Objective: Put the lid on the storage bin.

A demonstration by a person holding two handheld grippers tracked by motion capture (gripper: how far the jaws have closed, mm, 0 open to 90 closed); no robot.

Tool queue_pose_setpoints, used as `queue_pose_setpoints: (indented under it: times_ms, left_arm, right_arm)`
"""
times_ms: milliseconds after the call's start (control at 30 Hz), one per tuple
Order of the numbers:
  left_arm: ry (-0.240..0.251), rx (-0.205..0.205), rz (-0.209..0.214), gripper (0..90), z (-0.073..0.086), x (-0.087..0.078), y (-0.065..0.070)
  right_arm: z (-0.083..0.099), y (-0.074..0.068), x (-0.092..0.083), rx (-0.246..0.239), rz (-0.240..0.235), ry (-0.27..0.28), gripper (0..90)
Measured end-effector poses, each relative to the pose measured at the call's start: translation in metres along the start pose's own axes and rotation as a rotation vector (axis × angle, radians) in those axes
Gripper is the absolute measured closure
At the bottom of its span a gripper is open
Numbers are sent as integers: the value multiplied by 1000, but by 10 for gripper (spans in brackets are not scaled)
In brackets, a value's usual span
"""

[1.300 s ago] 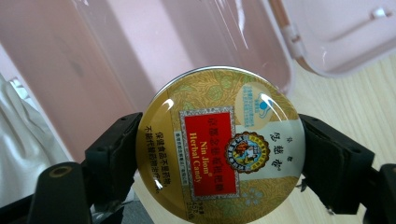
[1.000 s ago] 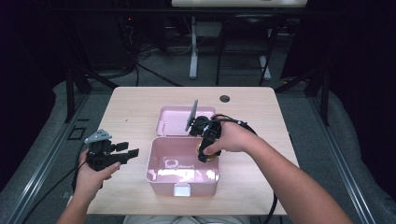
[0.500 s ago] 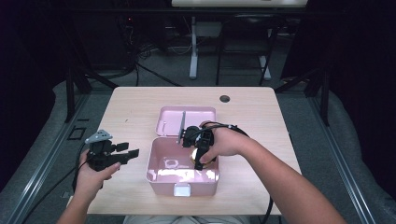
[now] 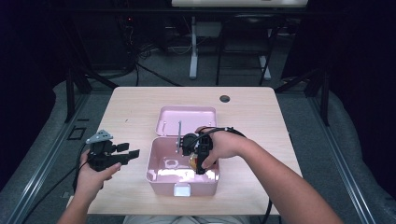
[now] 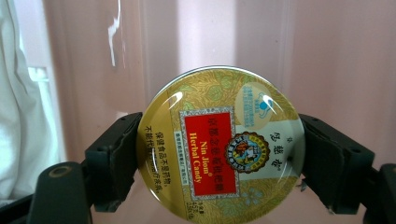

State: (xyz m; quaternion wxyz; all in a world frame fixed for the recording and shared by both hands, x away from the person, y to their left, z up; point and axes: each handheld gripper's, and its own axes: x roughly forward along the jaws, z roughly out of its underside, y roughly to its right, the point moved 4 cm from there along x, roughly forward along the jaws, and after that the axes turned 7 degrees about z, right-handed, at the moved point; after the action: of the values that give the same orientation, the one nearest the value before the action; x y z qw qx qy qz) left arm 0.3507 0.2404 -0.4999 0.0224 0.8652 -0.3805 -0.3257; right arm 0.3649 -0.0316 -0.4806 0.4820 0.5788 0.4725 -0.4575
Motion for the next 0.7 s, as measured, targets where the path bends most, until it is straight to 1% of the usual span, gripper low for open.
queue_pose_setpoints:
  times_ms: [67, 200, 233, 300, 400, 700]
  left_arm:
    - [0, 0, 0, 402, 0, 0, 0]
    - [-6, 0, 1, 402, 1, 1, 0]
    - [-8, 2, 3, 402, 1, 1, 0]
    - [-10, 1, -1, 402, 1, 1, 0]
    - [-6, 3, 1, 402, 1, 3, 0]
    - [-11, -2, 0, 402, 2, 3, 0]
  right_arm:
    - [1, 0, 4, -1, -4, -7, 198]
    - [5, 0, 11, -16, 4, -29, 198]
    - [6, 0, 13, -22, 5, -24, 198]
    - [7, 0, 16, -10, -2, -11, 198]
    - [9, 1, 19, -10, 2, -17, 198]
    - [10, 1, 30, 0, -11, -6, 198]
